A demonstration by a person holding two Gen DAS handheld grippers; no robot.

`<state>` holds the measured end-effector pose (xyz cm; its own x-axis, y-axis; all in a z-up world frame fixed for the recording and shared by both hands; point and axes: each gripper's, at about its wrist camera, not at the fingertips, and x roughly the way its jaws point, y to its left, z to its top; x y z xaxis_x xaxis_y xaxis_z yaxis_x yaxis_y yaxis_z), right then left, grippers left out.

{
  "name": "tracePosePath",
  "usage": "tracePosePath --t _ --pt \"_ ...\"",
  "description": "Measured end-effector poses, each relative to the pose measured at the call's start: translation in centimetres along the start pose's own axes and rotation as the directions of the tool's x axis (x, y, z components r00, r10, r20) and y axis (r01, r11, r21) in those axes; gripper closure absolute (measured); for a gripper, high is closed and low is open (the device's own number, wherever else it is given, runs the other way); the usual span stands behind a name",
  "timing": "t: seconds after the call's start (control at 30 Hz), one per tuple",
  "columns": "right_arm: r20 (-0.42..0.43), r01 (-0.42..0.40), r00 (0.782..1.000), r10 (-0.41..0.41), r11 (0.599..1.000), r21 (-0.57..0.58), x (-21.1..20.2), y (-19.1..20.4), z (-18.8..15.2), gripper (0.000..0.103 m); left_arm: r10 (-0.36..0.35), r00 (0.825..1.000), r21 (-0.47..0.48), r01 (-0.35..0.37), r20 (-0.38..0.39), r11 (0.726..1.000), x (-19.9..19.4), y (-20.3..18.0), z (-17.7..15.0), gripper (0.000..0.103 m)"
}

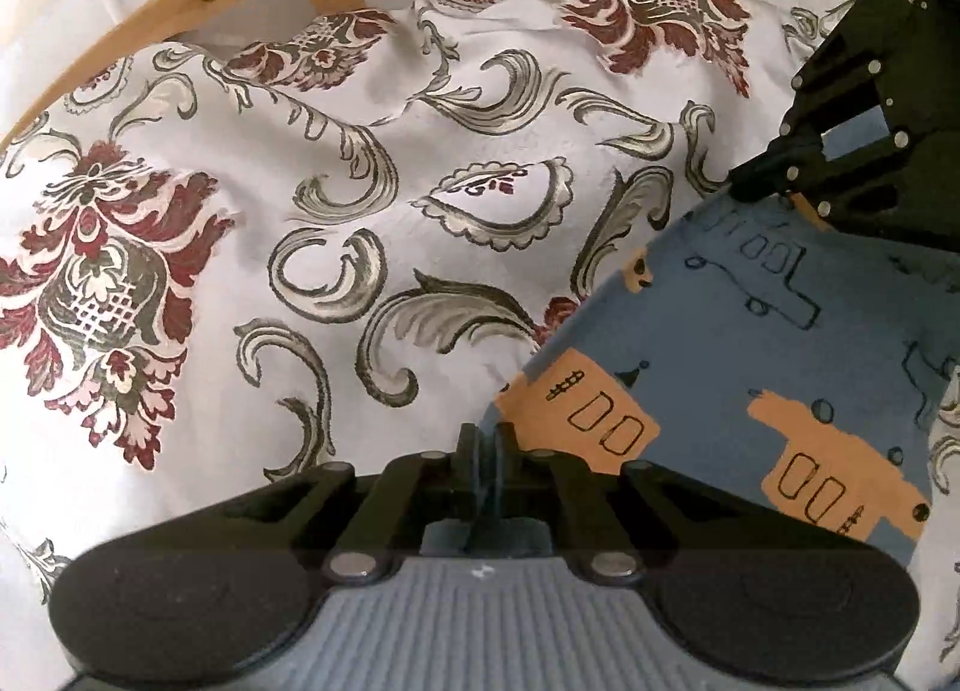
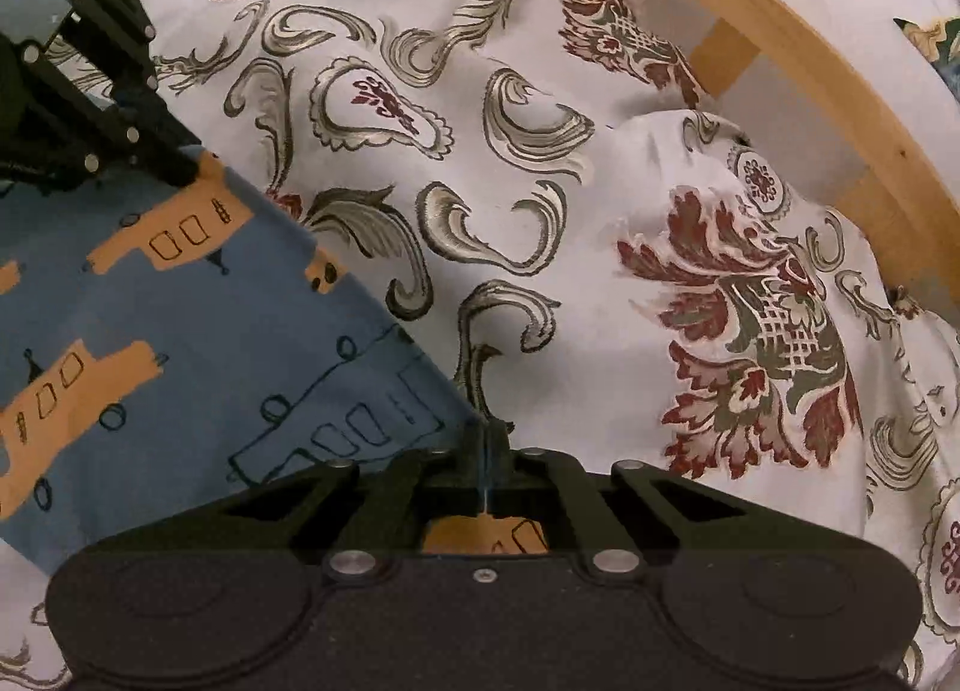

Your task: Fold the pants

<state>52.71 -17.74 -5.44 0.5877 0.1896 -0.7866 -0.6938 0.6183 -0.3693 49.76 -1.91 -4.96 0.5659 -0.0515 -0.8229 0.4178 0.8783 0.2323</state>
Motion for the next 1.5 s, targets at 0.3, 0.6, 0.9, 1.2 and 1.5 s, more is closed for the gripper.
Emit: tracePosePath --t 0.3,0.6,0.9,1.2,1.5 --pt "0.162 -0.188 0.972 0.171 0.977 0.095 -4.9 -1.1 0.1 0.016 -0.053 0.996 -0.014 0.054 0.065 0.998 -6.7 6.9 -4.6 0.021" --pt "0.212 -0.443 0.873 0.44 0.896 -0.037 -2.7 4.4 7.0 0.002 -0.177 0.983 -0.097 0.172 -0.05 0.98 -10.9 14.3 -10.4 0.013" --pt "0.175 -0.481 0.849 0.498 0.867 -0.132 0.4 5.7 12.9 0.008 -0.008 0.973 0.144 0.042 -0.23 0.989 -8.8 10.7 -9.2 0.062" --pt "0.081 -0.481 0.866 0.493 0.866 -0.135 2.5 4.6 12.1 0.04 0.015 0.962 0.16 0.029 -0.273 0.987 -8.3 9.4 -9.8 0.098" --pt "0.065 -0.444 0.886 0.458 0.881 -0.16 2.9 5.7 12.4 0.056 0.125 0.974 0.136 -0.101 -0.187 0.986 -9.5 9.0 -10.2 0.102"
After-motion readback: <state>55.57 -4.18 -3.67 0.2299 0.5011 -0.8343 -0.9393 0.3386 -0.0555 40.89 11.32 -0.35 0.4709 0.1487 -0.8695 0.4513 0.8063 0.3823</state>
